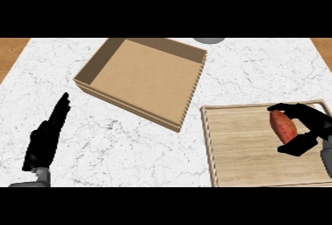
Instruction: Pick the sweet potato from the tray and place it in the cardboard box
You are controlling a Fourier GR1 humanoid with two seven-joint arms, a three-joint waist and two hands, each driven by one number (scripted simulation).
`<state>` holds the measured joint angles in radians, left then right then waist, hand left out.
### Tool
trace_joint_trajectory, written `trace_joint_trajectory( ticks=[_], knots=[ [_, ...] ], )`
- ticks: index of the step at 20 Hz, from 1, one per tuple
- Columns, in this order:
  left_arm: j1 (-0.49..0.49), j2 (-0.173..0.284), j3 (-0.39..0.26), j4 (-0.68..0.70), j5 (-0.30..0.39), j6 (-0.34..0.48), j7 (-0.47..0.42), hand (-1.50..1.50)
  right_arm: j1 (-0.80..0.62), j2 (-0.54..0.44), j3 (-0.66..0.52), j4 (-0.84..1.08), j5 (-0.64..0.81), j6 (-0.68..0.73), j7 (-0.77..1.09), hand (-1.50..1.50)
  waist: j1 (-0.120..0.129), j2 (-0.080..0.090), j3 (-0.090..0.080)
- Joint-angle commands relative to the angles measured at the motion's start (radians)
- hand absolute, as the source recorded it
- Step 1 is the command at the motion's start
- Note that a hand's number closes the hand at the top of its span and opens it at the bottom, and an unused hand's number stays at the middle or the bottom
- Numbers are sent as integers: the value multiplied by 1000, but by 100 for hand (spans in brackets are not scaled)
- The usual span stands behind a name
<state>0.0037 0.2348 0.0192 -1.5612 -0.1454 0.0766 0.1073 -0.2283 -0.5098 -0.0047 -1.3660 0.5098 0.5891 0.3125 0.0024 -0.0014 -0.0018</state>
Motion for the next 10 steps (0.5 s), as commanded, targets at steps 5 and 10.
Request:
trace_joint_trajectory(
  ticks=[5, 10],
  knots=[
    [7, -54, -29, 13, -52, 29, -17, 0, -19, 17, 35, 17, 197, -214, -92, 150, 2, 2, 2],
    [63, -55, -14, -7, -46, 6, -53, 0, -52, -1, -10, 36, 221, -229, -149, 150, 2, 2, 2]
  ],
)
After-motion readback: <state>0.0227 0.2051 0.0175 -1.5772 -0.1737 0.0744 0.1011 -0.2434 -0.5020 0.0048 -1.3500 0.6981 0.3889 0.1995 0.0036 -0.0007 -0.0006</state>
